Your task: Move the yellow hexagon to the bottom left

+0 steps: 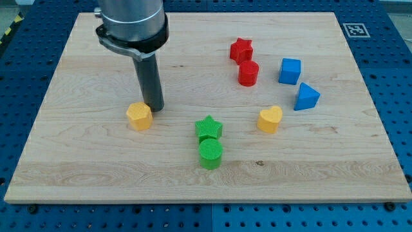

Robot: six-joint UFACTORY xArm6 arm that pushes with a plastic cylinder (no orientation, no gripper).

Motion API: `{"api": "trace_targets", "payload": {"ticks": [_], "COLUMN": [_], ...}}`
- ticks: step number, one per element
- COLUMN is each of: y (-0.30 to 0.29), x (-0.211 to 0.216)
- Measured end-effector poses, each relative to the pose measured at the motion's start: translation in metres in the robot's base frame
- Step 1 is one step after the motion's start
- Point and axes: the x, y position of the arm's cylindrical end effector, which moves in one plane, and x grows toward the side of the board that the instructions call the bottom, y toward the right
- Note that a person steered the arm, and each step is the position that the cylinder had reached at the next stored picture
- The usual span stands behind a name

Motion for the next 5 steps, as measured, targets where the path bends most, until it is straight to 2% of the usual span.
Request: {"api": "trace_targets", "payload": {"ticks": [2,5], "y": [-0.044,-0.046], "x": [0.010,0.067]}}
